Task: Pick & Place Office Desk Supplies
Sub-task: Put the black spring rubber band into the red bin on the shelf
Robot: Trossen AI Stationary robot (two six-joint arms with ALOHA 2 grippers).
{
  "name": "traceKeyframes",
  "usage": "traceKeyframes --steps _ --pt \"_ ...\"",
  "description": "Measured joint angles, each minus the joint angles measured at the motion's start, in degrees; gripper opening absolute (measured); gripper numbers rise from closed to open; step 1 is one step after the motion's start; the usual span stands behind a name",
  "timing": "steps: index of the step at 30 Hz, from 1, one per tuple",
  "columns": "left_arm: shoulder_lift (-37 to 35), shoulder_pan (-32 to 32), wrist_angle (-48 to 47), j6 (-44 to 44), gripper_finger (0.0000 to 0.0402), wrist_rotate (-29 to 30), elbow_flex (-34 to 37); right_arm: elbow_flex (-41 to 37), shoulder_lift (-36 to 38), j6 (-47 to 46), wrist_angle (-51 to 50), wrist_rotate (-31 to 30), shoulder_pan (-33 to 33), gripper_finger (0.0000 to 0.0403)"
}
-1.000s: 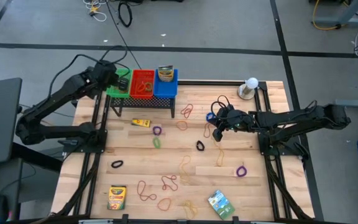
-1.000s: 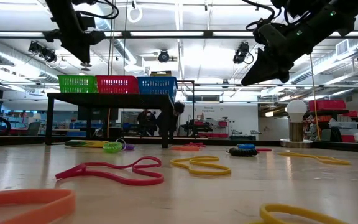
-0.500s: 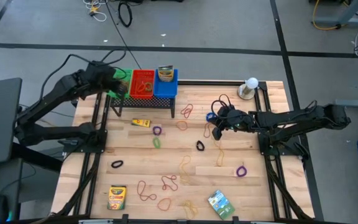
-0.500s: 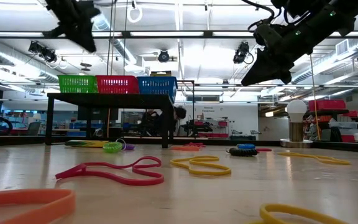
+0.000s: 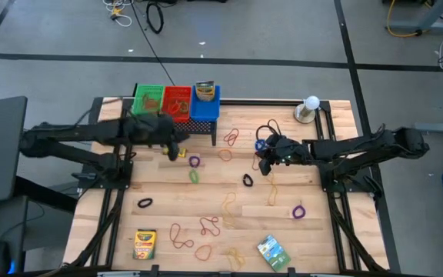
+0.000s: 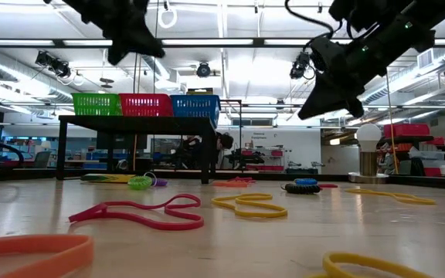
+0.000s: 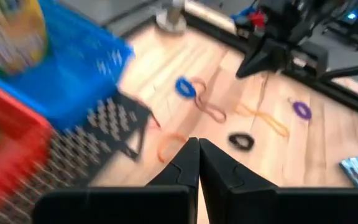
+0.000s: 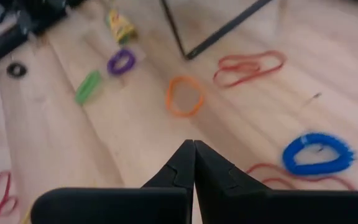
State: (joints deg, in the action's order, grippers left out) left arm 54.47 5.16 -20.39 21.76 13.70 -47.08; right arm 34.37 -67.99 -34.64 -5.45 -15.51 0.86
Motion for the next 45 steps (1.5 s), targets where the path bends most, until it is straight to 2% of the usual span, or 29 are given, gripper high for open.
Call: traceKeyframes --steps 4,7,12,16,19,21,27,30,33,37,42,45 --pt "6.14 -6.18 4.61 0.28 0.0010 4.06 2.02 0.00 -3.21 1.34 1.07 2.37 -0.70 0.0009" --pt "10.99 -9.76 8.63 0.09 0.0010 4.79 2.83 0.00 -5.44 4.62 3.22 3.68 -1.38 0.0009" --pt "16.28 -14.45 19.00 7.98 0.0010 5.97 6.66 0.00 -8.41 13.16 4.88 8.13 -1.66 0.0009" --pt "17.66 -18.81 28.18 12.71 0.0009 13.02 11.97 0.38 -9.02 13.37 -0.46 8.77 -2.02 0.0009" --pt "18.19 -21.41 33.85 13.76 0.0009 18.74 15.56 2.92 -8.86 9.58 -7.92 6.53 -4.23 0.0009" --pt "18.62 -22.34 37.64 13.77 0.0009 20.49 17.32 5.55 -8.87 6.90 -14.02 4.47 -6.91 0.0009" --pt "19.33 -22.46 40.62 11.22 0.0009 20.39 18.22 14.15 -8.89 -6.97 -32.47 3.30 -16.00 0.0011" --pt "19.33 -22.46 41.08 9.07 0.0009 20.71 18.22 17.00 -8.89 -13.36 -38.42 3.52 -20.66 0.0028" --pt "19.33 -22.46 42.34 7.02 0.0009 20.80 18.22 18.18 -8.89 -19.31 -38.63 3.73 -24.91 0.0061" --pt "19.33 -22.46 42.65 3.75 0.0009 20.09 18.22 18.17 -11.09 -25.99 -33.71 3.06 -29.42 0.0115" --pt "19.33 -22.48 42.70 1.02 0.0009 16.93 18.22 18.29 -19.28 -28.57 -24.92 -2.85 -31.08 0.0164" --pt "19.33 -22.83 42.70 0.90 0.0009 16.49 18.21 18.29 -23.35 -34.17 -21.20 -8.90 -30.28 0.0181"
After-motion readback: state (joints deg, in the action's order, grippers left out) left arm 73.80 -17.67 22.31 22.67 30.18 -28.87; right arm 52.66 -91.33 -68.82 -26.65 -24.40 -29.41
